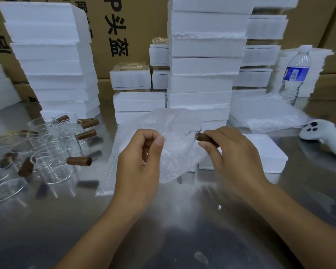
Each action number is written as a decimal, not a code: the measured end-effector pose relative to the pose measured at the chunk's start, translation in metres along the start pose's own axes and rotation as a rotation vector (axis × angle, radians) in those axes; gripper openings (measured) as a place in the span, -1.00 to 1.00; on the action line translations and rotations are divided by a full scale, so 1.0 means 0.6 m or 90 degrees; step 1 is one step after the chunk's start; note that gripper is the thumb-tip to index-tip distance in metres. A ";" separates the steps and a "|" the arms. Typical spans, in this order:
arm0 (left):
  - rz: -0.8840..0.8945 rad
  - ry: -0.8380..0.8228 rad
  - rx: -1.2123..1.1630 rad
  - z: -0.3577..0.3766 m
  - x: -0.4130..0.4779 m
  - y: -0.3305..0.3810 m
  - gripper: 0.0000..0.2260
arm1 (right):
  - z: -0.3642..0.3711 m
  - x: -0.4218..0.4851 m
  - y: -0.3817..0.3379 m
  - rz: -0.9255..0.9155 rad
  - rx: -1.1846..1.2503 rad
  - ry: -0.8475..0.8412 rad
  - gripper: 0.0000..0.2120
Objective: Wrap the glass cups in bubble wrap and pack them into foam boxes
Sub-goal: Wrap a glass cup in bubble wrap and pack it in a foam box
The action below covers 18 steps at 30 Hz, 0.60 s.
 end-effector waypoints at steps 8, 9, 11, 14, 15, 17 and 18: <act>0.188 -0.021 0.177 0.023 -0.028 0.051 -0.93 | -0.003 -0.002 -0.024 -0.001 0.042 -0.053 -0.83; 0.213 -0.029 0.198 0.028 -0.033 0.057 -0.93 | -0.005 -0.001 -0.028 0.003 0.055 -0.056 -0.85; 0.243 -0.051 0.215 0.039 -0.042 0.062 -0.89 | 0.000 -0.003 -0.026 0.031 0.081 -0.081 -0.83; 0.237 -0.088 0.187 0.051 -0.051 0.064 -0.87 | 0.010 -0.009 -0.006 0.122 0.204 -0.092 -0.81; 0.229 -0.101 0.173 0.055 -0.053 0.063 -0.87 | 0.014 -0.012 0.000 0.158 0.274 -0.087 -0.82; 0.221 -0.124 0.143 0.061 -0.057 0.064 -0.90 | 0.024 -0.017 0.005 0.210 0.373 -0.086 -0.76; 0.216 -0.131 0.121 0.061 -0.057 0.066 -0.92 | 0.030 -0.019 0.007 0.225 0.398 -0.089 -0.69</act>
Point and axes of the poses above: each hand's wrist, its own x-axis towards the middle knuckle, its own z-axis out of the palm, y = z × x, the point moved 9 cm from there along x, towards the middle knuckle, and after that the axes turned 11 degrees about -z, right-handed, at the moved point
